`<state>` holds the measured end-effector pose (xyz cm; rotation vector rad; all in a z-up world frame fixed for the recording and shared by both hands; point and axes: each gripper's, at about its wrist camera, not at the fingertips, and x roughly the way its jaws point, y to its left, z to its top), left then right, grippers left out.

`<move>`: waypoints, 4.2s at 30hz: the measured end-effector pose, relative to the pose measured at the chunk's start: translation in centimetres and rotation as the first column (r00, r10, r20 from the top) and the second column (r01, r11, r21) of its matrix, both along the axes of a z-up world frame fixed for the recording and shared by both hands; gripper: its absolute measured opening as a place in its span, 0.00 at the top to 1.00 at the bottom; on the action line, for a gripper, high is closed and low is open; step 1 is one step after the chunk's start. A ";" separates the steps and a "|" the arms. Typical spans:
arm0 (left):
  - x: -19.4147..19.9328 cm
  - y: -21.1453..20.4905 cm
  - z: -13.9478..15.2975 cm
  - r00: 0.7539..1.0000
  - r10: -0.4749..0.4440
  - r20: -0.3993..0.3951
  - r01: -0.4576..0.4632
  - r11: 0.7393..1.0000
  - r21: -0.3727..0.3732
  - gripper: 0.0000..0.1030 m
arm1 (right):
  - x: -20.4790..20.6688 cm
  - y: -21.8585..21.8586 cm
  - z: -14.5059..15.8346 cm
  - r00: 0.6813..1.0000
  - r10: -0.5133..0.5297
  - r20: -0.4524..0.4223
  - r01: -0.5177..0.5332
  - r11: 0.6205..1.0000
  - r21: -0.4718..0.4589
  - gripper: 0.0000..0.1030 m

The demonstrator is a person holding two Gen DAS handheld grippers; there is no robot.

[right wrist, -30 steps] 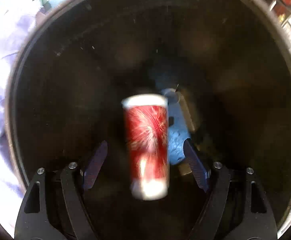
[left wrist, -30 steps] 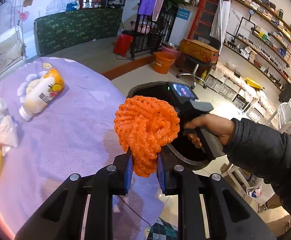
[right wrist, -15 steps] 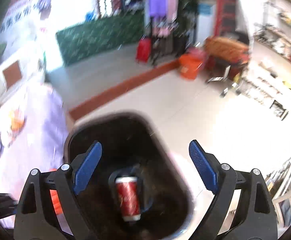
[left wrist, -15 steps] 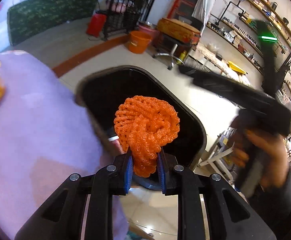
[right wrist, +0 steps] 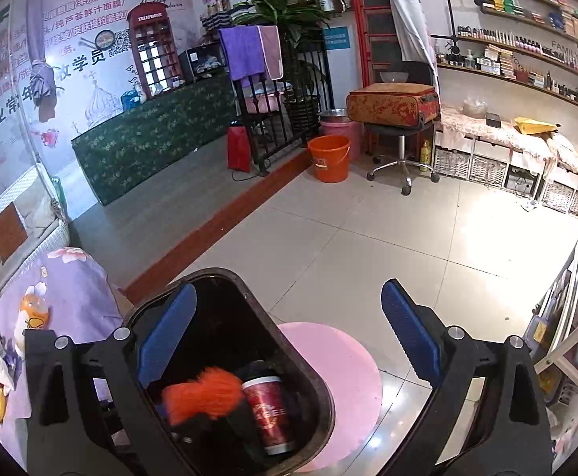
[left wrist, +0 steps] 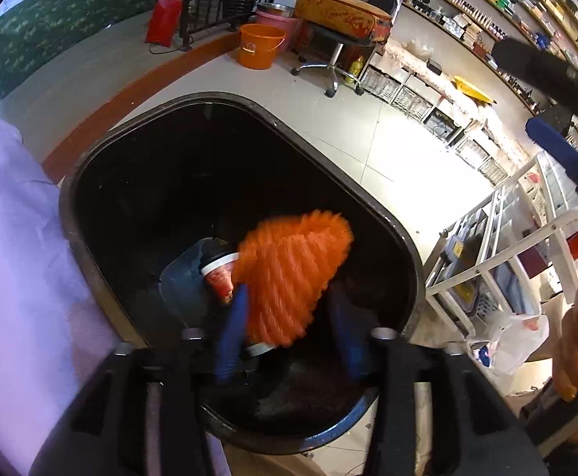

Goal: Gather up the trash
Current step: 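Carry both items to the black bin and open both grippers to drop them, then move both tools back over the bed toward the remaining trash, then grasp the crumpled paper with the left gripper while the right gripper grasps the yellow net, then carry the paper and yellow net to the bin and release both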

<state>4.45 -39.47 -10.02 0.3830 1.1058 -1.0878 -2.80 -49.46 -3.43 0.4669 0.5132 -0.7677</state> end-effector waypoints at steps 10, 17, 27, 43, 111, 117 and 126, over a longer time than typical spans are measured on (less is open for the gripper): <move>-1.2 2.5 1.2 0.998 0.012 0.068 -0.006 0.997 -0.076 0.14 | -0.1 1.7 -0.7 0.999 0.032 0.021 -0.033 0.999 0.021 0.09; -2.3 6.3 3.2 0.982 0.073 0.175 -0.053 0.991 -0.121 0.12 | 1.8 3.2 -1.2 0.992 0.121 0.046 -0.124 0.990 0.067 0.08; -0.1 13.6 5.4 0.939 0.273 0.209 -0.234 0.952 -0.195 0.11 | 6.2 8.3 -1.5 0.942 0.326 0.083 -0.334 0.936 0.114 0.08; 3.3 33.6 4.0 0.662 0.717 0.217 -0.690 0.696 -0.198 0.11 | 16.5 28.3 -2.4 0.563 0.826 0.034 -0.822 0.554 0.133 0.08; 3.4 50.4 6.7 0.287 0.953 0.091 -0.881 0.301 -0.366 0.89 | 22.8 47.3 -3.3 0.248 0.953 -0.171 -0.959 0.267 0.097 0.82; 2.1 47.8 8.3 0.339 0.935 0.107 -0.840 0.352 -0.414 0.89 | 19.4 44.7 -1.1 0.280 0.956 -0.086 -0.954 0.287 0.090 0.82; 0.9 42.1 9.5 0.474 0.871 0.130 -0.755 0.478 -0.449 0.89 | 14.8 38.5 1.4 0.410 0.912 -0.028 -0.910 0.411 0.049 0.82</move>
